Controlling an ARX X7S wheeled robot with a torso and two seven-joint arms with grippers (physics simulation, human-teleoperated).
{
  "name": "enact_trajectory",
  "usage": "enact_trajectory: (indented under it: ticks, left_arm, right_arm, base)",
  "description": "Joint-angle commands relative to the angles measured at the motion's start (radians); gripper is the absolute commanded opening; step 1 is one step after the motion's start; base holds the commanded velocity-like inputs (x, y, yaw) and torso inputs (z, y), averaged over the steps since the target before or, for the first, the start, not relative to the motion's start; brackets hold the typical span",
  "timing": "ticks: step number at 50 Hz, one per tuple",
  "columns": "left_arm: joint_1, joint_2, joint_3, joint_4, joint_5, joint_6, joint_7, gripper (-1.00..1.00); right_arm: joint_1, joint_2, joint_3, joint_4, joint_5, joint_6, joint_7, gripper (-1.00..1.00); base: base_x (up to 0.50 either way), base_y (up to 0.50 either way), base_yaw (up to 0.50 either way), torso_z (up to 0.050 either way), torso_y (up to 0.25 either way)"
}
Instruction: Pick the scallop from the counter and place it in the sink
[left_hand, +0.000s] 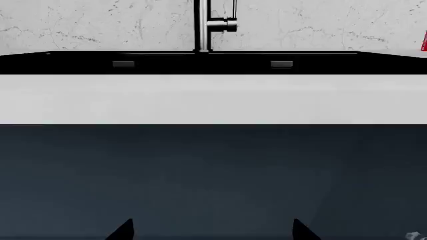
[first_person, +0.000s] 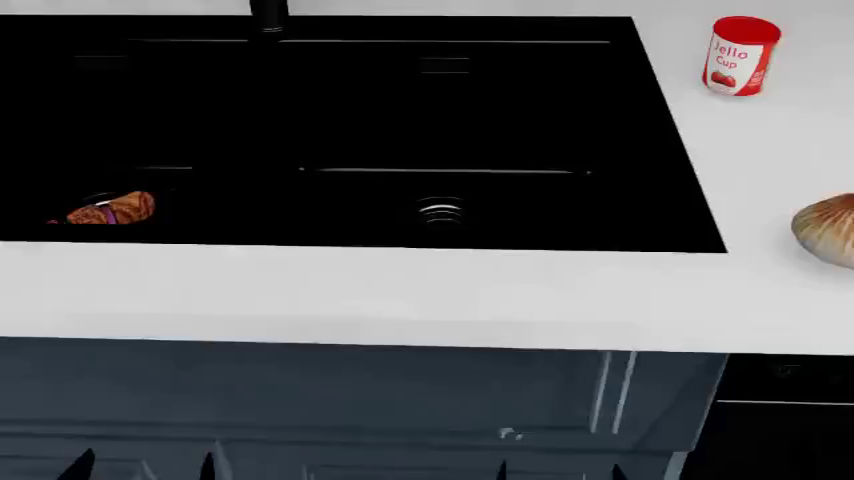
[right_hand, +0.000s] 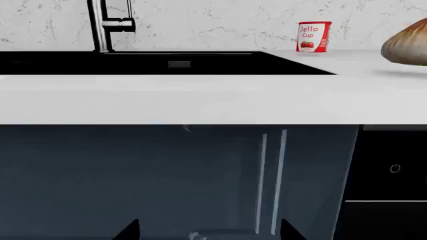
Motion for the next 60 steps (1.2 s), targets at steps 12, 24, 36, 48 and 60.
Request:
enact_trajectory:
  ticks: [12, 24, 36, 48, 60]
  left_arm:
    - [0.01, -0.074, 0.074, 0.027, -0.059, -0.002, -0.082, 1.0]
    - [0.007, -0.086, 0.09, 0.014, -0.072, 0.004, -0.098, 1.0]
    - [0.004, -0.095, 0.095, 0.02, -0.096, -0.005, -0.111, 1.0]
    - [0.012, -0.045, 0.036, 0.037, -0.051, -0.018, -0.049, 1.0]
    - [0.02, -0.067, 0.063, 0.077, -0.047, -0.044, -0.09, 1.0]
  right_arm:
    - [-0.002, 0.061, -0.079, -0.011, 0.055, 0.006, 0.076, 1.0]
    - [-0.001, 0.075, -0.099, -0.01, 0.071, 0.003, 0.095, 1.0]
    - [0.001, 0.087, -0.111, -0.01, 0.083, 0.001, 0.107, 1.0]
    - [-0.005, 0.042, -0.06, -0.007, 0.04, 0.0, 0.056, 1.0]
    - [-0.023, 0.067, -0.085, -0.05, 0.053, -0.001, 0.082, 1.0]
  base:
    - [0.0, 0.0, 0.0, 0.0, 0.0]
    - [0.0, 0.0, 0.0, 0.0, 0.0]
    - [0.0, 0.0, 0.0, 0.0, 0.0]
    - [0.0, 0.0, 0.0, 0.0, 0.0]
    - [0.0, 0.0, 0.0, 0.0, 0.0]
